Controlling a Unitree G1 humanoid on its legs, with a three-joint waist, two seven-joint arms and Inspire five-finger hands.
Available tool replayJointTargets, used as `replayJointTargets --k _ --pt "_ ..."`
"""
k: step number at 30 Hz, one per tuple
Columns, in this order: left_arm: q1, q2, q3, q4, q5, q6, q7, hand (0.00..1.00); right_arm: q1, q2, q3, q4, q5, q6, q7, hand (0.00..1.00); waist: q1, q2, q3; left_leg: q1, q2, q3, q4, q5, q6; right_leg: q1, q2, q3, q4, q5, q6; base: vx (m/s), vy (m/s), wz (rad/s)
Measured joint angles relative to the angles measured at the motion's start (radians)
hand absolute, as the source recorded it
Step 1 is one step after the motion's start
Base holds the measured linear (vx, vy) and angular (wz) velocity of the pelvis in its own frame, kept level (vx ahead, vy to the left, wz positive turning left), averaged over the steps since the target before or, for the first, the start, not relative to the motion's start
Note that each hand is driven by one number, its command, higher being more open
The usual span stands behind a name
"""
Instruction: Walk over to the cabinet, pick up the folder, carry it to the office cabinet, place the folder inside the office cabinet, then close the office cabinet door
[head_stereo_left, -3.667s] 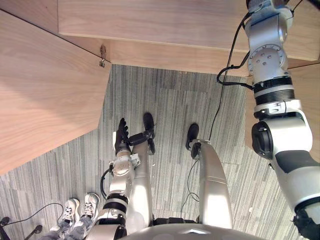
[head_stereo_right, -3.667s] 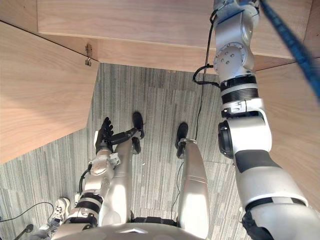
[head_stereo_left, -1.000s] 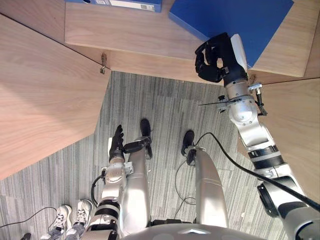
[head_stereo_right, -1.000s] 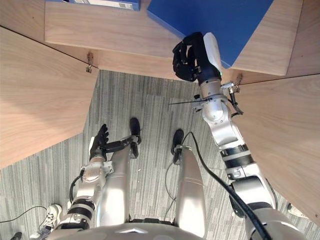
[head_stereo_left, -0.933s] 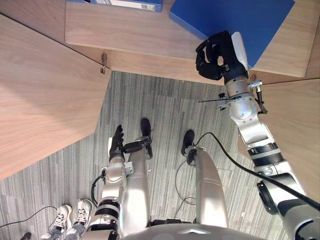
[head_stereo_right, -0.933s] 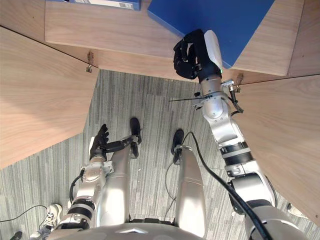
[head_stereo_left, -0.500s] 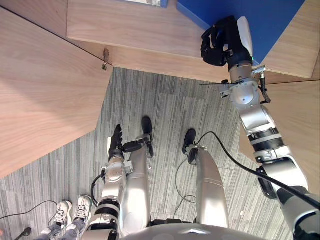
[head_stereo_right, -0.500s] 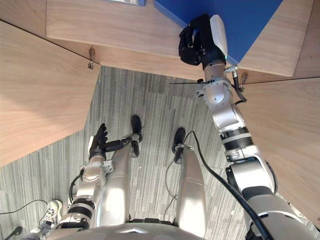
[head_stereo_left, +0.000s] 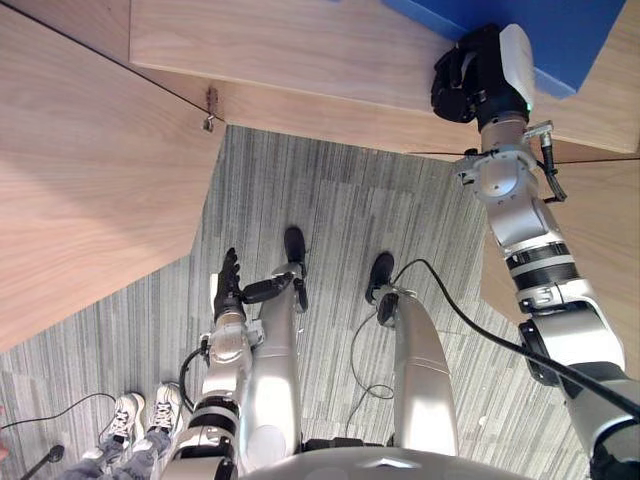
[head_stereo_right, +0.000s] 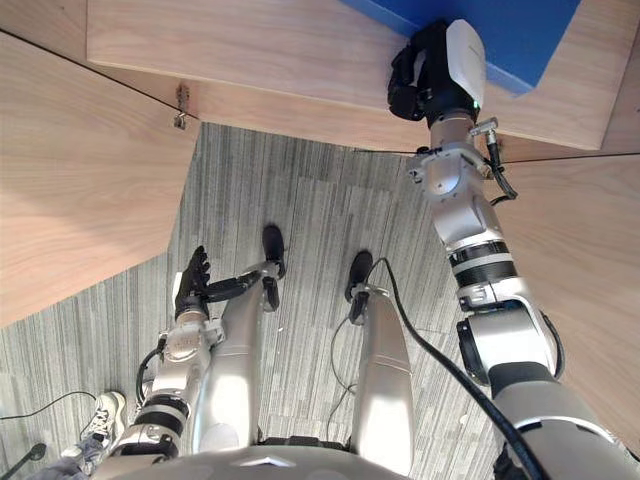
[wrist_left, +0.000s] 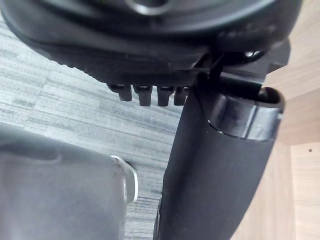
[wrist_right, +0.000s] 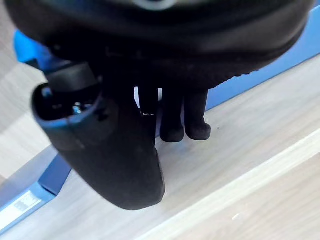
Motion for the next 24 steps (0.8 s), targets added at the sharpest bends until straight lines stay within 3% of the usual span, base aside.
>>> replayJointTargets --k 7,19,22,24 --pt "-0.001 -0.004 0.001 0.001 -0.013 0.000 0.021 1.00 -0.088 -0.003 -0.102 0.090 0.042 0.053 -0.042 0.00 -0.003 0.003 0.002 -0.004 -0.001 -0.004 0.001 0.000 0.001 -0.001 0.000 -0.001 -0.003 0.001 0.002 0.00 0.000 0.00" --pt "-0.002 -0.022 0.027 -0.003 -0.040 0.000 0.021 1.00 -0.137 -0.005 -0.164 0.130 0.354 0.064 -0.062 0.00 -0.028 0.018 0.004 -0.001 0.002 -0.003 0.009 0.003 0.005 0.005 0.003 0.004 -0.010 0.015 0.011 0.00 0.000 0.00" --pt "-0.002 -0.029 0.030 -0.003 -0.046 0.004 0.016 1.00 -0.074 0.006 -0.211 0.010 0.388 0.059 -0.080 0.00 -0.027 0.025 0.007 0.008 0.005 -0.002 0.019 0.002 0.008 0.018 0.005 0.004 -0.008 0.015 0.011 0.00 0.000 0.00" --pt "-0.002 -0.040 0.035 0.000 -0.046 0.026 0.013 1.00 0.064 0.036 -0.237 -0.175 0.415 0.022 -0.094 0.00 -0.025 0.025 0.007 0.050 0.008 0.004 0.022 -0.007 0.014 0.060 0.006 0.007 -0.011 0.015 0.011 0.03 -0.002 -0.05"
